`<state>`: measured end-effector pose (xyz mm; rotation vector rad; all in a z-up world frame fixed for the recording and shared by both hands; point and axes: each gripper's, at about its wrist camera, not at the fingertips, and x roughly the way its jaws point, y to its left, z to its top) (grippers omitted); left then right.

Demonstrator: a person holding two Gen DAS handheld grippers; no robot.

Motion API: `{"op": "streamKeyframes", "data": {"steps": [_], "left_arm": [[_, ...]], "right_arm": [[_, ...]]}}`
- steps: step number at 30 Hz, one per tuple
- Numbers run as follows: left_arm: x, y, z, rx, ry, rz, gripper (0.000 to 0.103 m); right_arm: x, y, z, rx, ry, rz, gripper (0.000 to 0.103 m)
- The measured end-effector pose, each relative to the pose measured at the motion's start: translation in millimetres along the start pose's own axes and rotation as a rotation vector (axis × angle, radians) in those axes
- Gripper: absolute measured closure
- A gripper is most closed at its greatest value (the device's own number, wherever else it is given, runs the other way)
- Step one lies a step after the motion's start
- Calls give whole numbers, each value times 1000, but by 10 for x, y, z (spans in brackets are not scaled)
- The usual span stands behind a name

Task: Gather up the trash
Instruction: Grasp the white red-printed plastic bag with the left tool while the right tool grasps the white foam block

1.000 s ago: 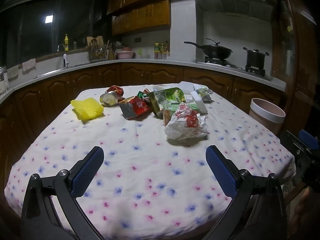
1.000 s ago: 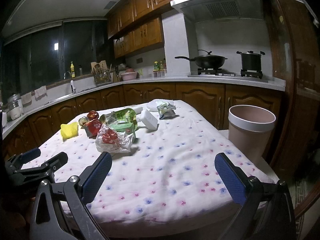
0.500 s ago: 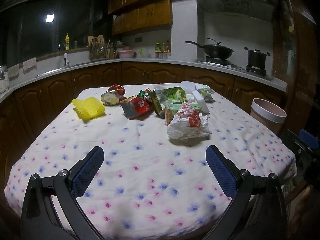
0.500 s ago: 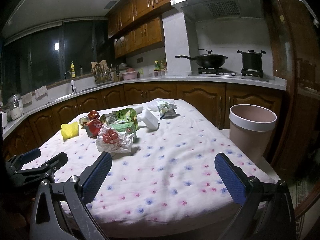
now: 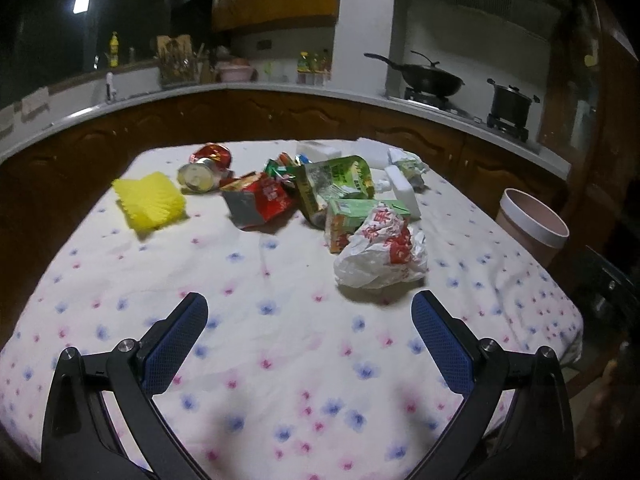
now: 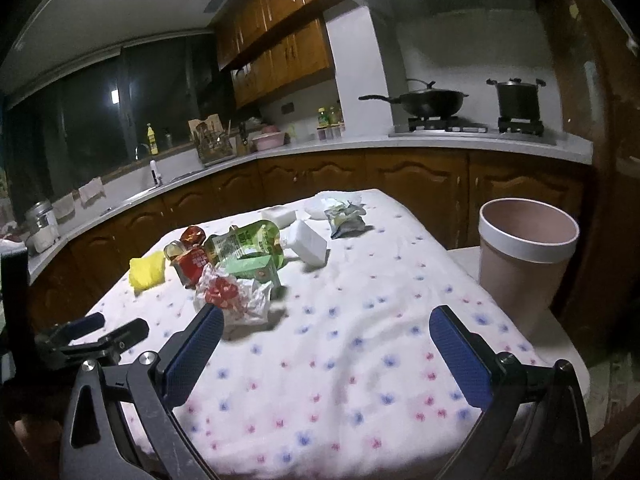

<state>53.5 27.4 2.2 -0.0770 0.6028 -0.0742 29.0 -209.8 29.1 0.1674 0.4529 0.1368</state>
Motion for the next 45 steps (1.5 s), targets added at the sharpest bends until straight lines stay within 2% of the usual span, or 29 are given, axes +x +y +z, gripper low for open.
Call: {"op": "streamKeyframes", "data": {"steps": [9,13,18,21,27,32,37,39,42,43,45], "left_arm": [[271,-125,241,48,46,-34,0],[418,-138,338,30,78,-64,0],[611,-161,432,27,108,-80,0],[674,-190,486,33,115,-98,1],[827,-251,532,53,144,-130,13],[982,-256,519,47,195,-184,40],[1031,-256,514,32,217,-263,60],[1022,-290,515,44,215,-273,64],[1037,-292,518,50,216,-284,67],[1043,-285,522,47,218,-292,68],[1034,-259,529,40,215,-301,70]], "right_arm": [[332,-95,240,56,77,75,0],[556,-142,375,93,138,140,1],[827,-212,589,121,160,171,1],[985,-213,705,113,176,180,5],[1392,-117,896,78,214,209,15],[1820,47,915,19,292,226,21],[2217,206,818,-56,372,209,25],[2347,227,767,-74,402,194,33],[2521,217,696,-83,447,168,50],[2561,199,680,-82,458,155,63],[2573,143,676,-66,452,156,65]]}}
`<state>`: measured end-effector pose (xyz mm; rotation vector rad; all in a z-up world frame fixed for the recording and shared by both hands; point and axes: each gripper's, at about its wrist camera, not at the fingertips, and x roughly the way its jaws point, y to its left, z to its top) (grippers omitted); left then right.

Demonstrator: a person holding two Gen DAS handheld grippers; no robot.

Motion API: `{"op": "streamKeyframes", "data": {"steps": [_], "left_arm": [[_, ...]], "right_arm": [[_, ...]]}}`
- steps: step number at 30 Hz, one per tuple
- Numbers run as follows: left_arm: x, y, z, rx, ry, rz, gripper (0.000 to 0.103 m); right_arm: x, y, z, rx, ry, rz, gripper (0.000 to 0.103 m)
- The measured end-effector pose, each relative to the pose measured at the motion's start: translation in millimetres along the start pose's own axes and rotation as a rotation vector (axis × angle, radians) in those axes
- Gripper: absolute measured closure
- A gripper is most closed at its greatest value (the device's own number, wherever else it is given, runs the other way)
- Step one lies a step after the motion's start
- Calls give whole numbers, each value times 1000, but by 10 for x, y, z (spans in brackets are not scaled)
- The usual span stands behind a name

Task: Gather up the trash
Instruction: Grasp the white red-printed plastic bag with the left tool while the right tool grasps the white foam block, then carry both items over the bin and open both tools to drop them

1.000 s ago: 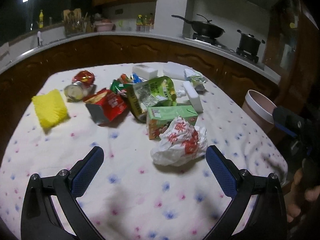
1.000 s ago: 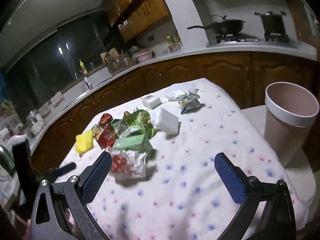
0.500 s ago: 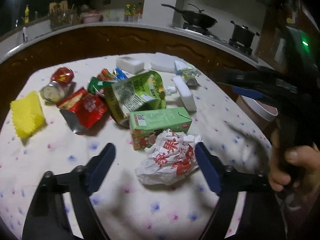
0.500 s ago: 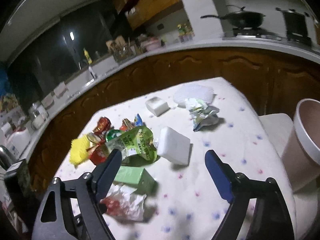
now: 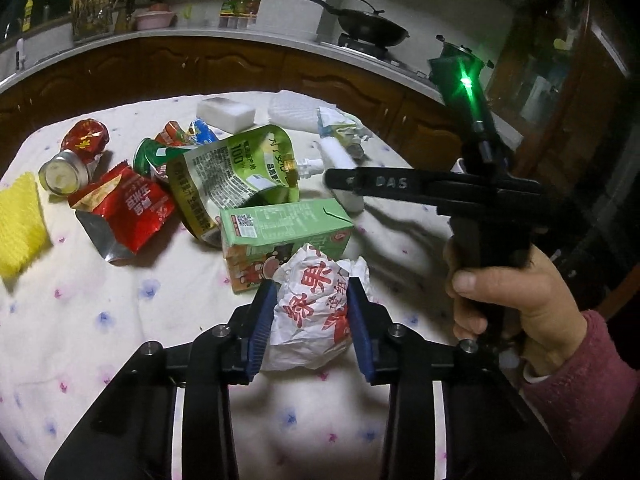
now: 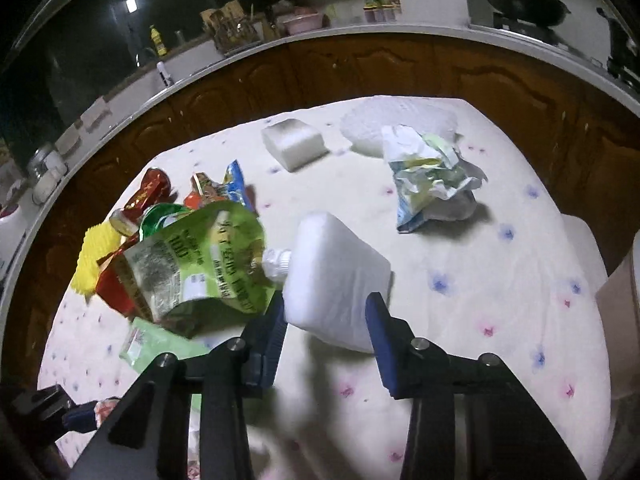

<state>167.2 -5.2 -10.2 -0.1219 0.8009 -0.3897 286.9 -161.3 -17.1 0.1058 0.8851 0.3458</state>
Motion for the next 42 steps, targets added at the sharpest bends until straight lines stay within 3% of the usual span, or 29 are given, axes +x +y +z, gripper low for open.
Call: {"op": "streamKeyframes", "data": {"steps": [2,11,18,23,30,42], "left_arm": [[-27,18,8,-4,-7,-5,72],[-295,-68,154,-16,-79,-64,75],[-305,-370,364,35,-132,-91,75],[-160,-609,519,56,-136,-121,75],[119,-1051,752,90,-122,-188,75],[780,-1978,1303,140,-119,-283,75]], "right_arm": [[-83,-20,-7,1,-27,-9,78],[-632,-426,-130,137,-122,43,79],[-1122,-806,-370,219,-183,4,79],[-1442,-1055,-519,275,-232,-19,79],[-1863,-1528,-687,337,-290,-117,78],[-2136,-2298,-694,427,-340,-232,78]]}}
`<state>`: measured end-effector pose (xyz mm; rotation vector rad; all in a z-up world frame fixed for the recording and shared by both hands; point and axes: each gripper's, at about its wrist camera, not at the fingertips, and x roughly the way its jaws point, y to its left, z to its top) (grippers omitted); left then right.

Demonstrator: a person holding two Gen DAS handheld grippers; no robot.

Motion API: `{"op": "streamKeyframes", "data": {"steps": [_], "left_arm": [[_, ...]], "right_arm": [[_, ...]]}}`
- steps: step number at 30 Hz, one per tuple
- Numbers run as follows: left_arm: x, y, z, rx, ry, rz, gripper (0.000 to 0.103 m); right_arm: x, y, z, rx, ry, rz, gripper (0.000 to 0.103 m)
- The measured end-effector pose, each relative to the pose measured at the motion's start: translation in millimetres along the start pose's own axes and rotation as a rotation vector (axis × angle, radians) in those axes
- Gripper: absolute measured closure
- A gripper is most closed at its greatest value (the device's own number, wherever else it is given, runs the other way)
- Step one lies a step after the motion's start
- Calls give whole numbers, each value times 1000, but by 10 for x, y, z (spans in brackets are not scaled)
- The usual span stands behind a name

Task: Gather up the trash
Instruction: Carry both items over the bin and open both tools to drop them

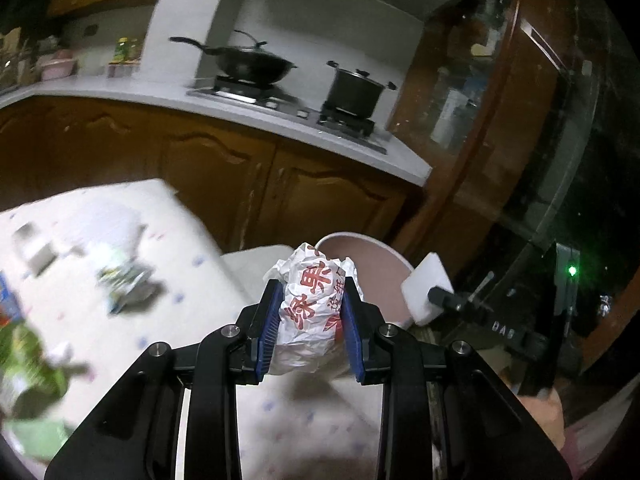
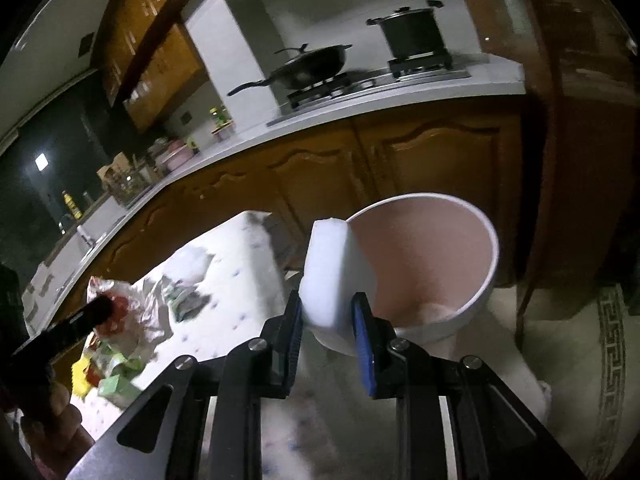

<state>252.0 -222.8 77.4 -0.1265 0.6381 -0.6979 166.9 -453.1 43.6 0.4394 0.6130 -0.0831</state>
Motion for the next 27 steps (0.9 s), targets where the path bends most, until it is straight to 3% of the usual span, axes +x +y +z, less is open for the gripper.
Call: {"op": "streamKeyframes", "data": {"steps": [9,18,22,27], "left_arm": [[1018,-371,345,16,62,-57,75],[1809,-558,299,34,202,-43,75],[1932,-577,217,44,249,-37,68],[1869,-555,204,38,238,-35,56]], "right_arm": [[208,-461,233,52,-8,-38,78],[473,-711,262,68,41,-62,78],[533,-784,239,82,64,-55,74],[561,-863,235,114,75,-49,71]]}}
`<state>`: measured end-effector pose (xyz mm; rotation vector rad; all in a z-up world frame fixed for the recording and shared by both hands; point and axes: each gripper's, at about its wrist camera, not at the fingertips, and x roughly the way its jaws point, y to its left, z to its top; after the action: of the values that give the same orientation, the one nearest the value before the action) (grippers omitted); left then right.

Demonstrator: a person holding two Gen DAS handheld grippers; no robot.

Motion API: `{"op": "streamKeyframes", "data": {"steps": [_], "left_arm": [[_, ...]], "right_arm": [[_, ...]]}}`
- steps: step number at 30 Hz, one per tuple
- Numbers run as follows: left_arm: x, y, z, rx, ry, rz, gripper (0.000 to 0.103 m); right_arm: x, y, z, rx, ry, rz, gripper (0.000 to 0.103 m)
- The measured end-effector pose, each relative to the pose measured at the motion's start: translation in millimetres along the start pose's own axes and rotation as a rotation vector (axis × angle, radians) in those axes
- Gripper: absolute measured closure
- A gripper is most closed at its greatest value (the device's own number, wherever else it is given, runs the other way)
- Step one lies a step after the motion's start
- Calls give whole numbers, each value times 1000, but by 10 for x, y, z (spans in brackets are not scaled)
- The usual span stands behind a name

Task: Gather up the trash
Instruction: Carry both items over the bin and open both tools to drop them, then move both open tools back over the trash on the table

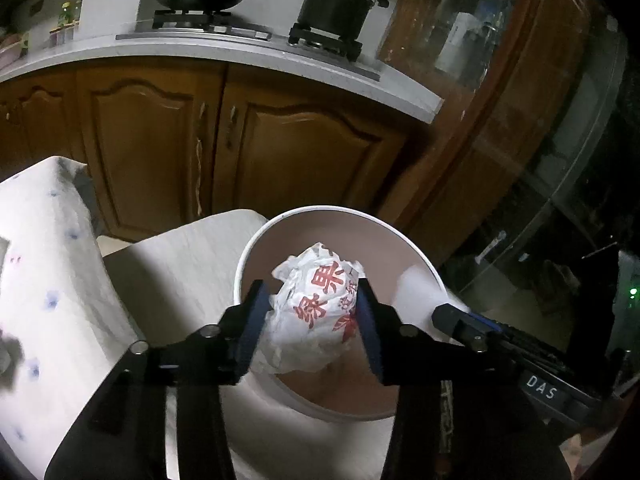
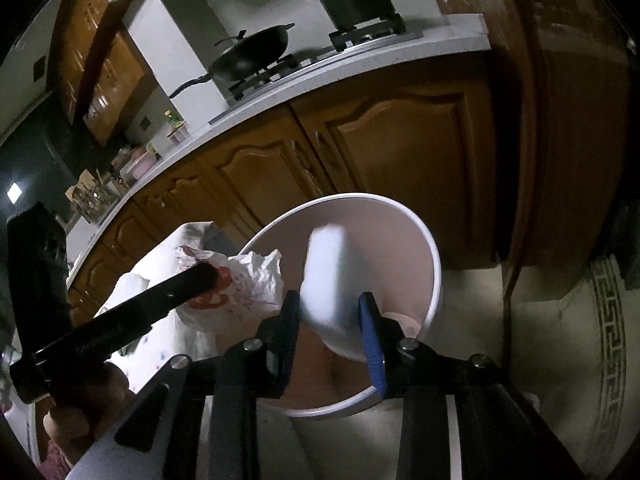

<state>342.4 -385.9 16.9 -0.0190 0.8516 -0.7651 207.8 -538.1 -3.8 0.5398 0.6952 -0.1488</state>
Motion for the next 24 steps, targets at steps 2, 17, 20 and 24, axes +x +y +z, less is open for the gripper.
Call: {"op": "streamKeyframes", "data": {"steps": [2,17,20,24], "left_arm": [[-18,12,-4,-1,-8,3,55],[6,112,-3,-62,5,-16,26],[-44,131,1,-77,1,-32,26],[-312,217,-49,-97,-40,-21,26]], "right_arm": [[-5,-16,-4,7,0,10,66],[-245,-23,7,18,-46,-21,66],[-315,2,12,11,-59,-29,66],[-395,18,29,10,-70,-27,66]]}}
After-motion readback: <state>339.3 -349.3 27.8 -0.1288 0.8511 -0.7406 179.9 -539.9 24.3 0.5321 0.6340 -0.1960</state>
